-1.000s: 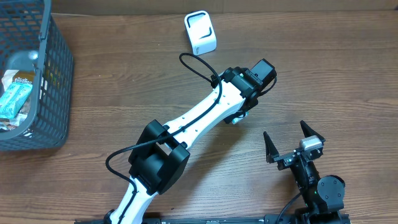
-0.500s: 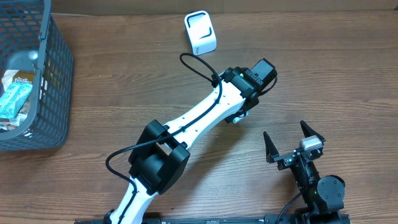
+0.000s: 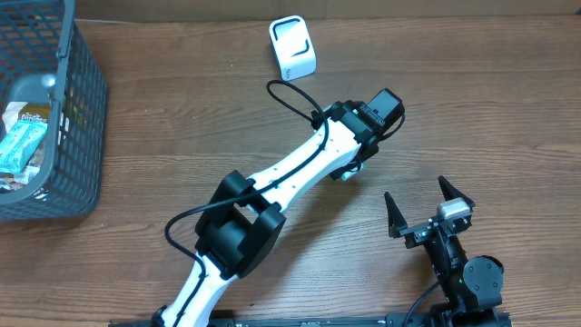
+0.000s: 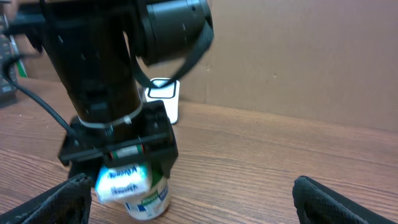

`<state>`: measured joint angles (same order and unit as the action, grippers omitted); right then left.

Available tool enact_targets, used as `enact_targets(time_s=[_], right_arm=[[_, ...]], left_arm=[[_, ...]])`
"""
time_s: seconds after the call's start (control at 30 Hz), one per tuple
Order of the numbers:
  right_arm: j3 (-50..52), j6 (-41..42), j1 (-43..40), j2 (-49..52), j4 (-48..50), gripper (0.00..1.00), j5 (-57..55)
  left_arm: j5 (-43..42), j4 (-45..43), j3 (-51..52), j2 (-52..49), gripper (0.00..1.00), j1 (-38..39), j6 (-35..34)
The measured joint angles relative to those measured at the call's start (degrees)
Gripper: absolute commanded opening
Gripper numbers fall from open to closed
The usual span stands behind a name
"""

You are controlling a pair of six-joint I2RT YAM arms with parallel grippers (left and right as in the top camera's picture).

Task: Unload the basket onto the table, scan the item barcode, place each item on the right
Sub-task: 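Set the tissue tub on the table, open the left gripper, withdraw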

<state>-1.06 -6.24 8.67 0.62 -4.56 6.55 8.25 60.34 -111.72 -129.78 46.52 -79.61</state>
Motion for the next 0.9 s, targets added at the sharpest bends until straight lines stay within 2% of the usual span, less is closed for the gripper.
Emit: enact_targets(time_s=[0.07,0.1,0.13,0.17,0.63,0.9], right_arm=[[0.0,0.0,0.0,0.0,0.0,1.00,0.0],[0.0,0.0,0.0,0.0,0.0,1.00,0.0],[0.0,0.0,0.0,0.0,0.0,1.00,0.0],[0.0,0.0,0.0,0.0,0.0,1.00,0.0],[0.0,0.0,0.0,0.0,0.0,1.00,0.0],[0.0,0.0,0.0,0.0,0.0,1.00,0.0]], left_arm=[[-0.1,-0.4,0.0,-0.2,0.64,0.0,0.0],[-0.1,-0.4,0.0,-0.2,0.74,0.0,0.0],[-0.1,-0.4,0.0,-0.1,0.78,0.0,0.0],[-0.2,-0.4,0.0,-0.2,0.99,0.0,0.0],[-0.7,0.3,-0.8,-0.5,1.00,-0.2,4.6],[-0.9,6.5,-15.0,-0.5,1.00,-2.8,9.7]])
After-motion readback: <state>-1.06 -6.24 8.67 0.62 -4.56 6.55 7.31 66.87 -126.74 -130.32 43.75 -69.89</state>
